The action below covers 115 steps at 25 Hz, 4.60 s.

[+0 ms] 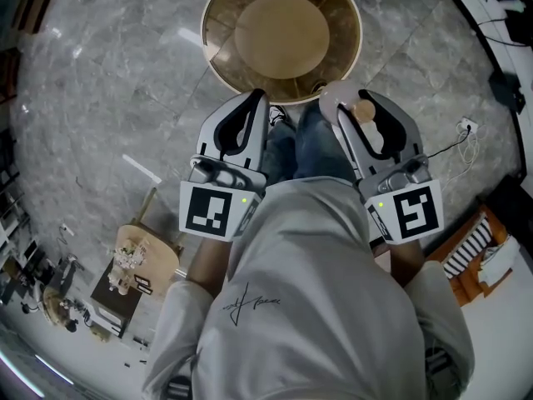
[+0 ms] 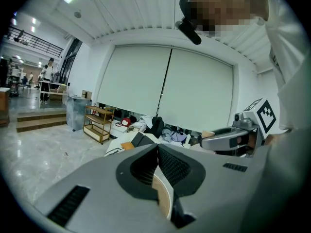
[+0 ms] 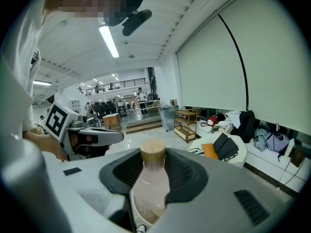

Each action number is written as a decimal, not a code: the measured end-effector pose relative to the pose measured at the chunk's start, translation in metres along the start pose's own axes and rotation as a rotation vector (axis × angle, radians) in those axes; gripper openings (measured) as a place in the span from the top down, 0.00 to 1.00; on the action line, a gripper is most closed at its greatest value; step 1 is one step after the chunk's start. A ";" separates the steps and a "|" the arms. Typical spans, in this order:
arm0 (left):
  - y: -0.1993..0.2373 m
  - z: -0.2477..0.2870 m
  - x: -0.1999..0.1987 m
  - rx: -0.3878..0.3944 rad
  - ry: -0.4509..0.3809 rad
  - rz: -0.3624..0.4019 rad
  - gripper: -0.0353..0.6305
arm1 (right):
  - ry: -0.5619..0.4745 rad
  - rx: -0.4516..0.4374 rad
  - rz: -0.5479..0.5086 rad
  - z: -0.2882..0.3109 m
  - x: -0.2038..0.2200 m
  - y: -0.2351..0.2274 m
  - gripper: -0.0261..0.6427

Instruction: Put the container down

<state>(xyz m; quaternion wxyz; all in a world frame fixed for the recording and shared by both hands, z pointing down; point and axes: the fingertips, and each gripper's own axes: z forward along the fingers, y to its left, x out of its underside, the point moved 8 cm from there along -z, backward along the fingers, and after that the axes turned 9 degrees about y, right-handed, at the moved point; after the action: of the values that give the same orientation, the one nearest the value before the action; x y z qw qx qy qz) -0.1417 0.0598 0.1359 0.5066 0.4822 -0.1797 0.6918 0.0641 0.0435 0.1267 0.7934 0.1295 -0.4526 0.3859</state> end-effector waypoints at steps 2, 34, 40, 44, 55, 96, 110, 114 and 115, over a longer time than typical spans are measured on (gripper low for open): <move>0.001 0.004 0.004 -0.004 0.013 -0.006 0.92 | 0.003 -0.006 -0.001 0.003 0.003 -0.004 0.74; 0.008 0.043 0.034 -0.066 0.090 -0.092 0.92 | 0.092 -0.114 -0.007 0.055 0.027 -0.041 0.74; 0.017 0.048 0.038 -0.082 0.093 -0.137 0.92 | 0.102 -0.133 -0.013 0.066 0.032 -0.046 0.74; 0.020 0.057 0.045 -0.079 0.109 -0.158 0.92 | 0.117 -0.144 -0.009 0.074 0.035 -0.051 0.74; 0.027 0.072 0.046 -0.076 0.105 -0.187 0.92 | 0.142 -0.168 -0.012 0.093 0.041 -0.060 0.74; 0.067 0.123 0.105 -0.114 0.178 -0.219 0.92 | 0.204 -0.239 -0.080 0.175 0.093 -0.086 0.74; 0.077 0.142 0.129 -0.127 0.210 -0.239 0.92 | 0.213 -0.242 -0.079 0.203 0.118 -0.100 0.74; 0.077 0.145 0.137 -0.129 0.220 -0.249 0.92 | 0.215 -0.236 -0.079 0.208 0.124 -0.103 0.74; 0.077 0.146 0.139 -0.128 0.224 -0.251 0.92 | 0.215 -0.237 -0.082 0.210 0.125 -0.104 0.74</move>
<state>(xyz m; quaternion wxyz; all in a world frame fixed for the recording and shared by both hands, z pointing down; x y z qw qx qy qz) -0.1415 -0.0074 0.3412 0.6354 0.3876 -0.1042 0.6597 0.0465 -0.0803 0.3606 0.8620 0.0116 -0.4018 0.3089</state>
